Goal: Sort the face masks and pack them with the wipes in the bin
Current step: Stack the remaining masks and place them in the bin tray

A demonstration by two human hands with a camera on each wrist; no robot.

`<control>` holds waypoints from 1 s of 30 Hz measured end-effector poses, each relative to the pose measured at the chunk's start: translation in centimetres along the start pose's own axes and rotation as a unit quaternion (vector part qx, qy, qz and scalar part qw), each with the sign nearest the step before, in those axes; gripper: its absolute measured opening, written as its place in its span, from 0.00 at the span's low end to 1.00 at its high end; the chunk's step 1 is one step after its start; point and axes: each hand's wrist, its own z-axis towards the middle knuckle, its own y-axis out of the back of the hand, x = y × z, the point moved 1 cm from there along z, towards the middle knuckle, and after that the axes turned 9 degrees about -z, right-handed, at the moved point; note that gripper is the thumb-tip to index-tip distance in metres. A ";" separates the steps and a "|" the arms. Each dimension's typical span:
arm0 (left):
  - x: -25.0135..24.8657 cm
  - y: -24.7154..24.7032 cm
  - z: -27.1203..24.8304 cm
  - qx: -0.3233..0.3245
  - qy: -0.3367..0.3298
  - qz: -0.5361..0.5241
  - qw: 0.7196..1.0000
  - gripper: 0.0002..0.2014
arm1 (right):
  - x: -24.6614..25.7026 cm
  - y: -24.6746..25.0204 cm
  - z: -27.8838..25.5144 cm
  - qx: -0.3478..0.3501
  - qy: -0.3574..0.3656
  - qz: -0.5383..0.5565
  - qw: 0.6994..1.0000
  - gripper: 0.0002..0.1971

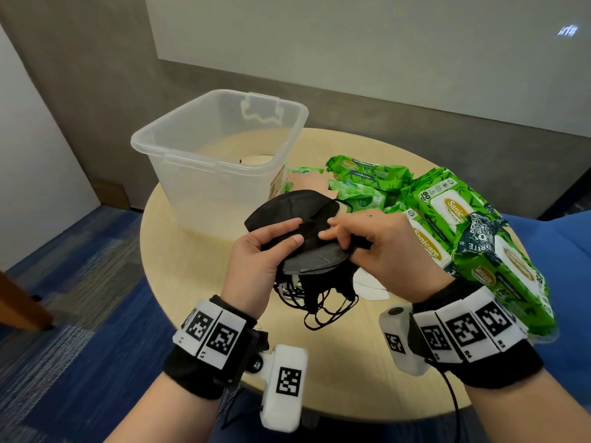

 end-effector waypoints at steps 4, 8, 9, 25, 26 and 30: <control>-0.2 0.2 0.0 -0.025 -0.011 0.017 0.999 0.13 | -0.8 0.8 -0.7 0.013 -0.057 0.035 0.998 0.09; -0.4 0.4 0.0 -0.043 -0.032 0.024 0.998 0.13 | -1.0 1.3 -1.2 0.029 -0.081 0.050 0.995 0.04; -0.4 0.4 0.0 -0.046 -0.035 0.025 0.998 0.12 | -1.0 1.3 -1.3 0.034 -0.087 0.053 0.994 0.04; -0.4 0.5 -0.1 -0.008 -0.037 0.136 0.990 0.12 | 0.5 4.4 0.1 0.134 -0.199 0.352 0.905 0.14; -0.4 0.3 -0.2 0.018 -0.030 0.127 0.991 0.15 | 0.5 4.3 0.3 0.144 -0.214 0.344 0.903 0.15; -0.6 -0.8 -1.1 0.120 -0.008 0.080 0.989 0.17 | 0.1 2.9 1.0 0.081 -0.273 0.323 0.902 0.20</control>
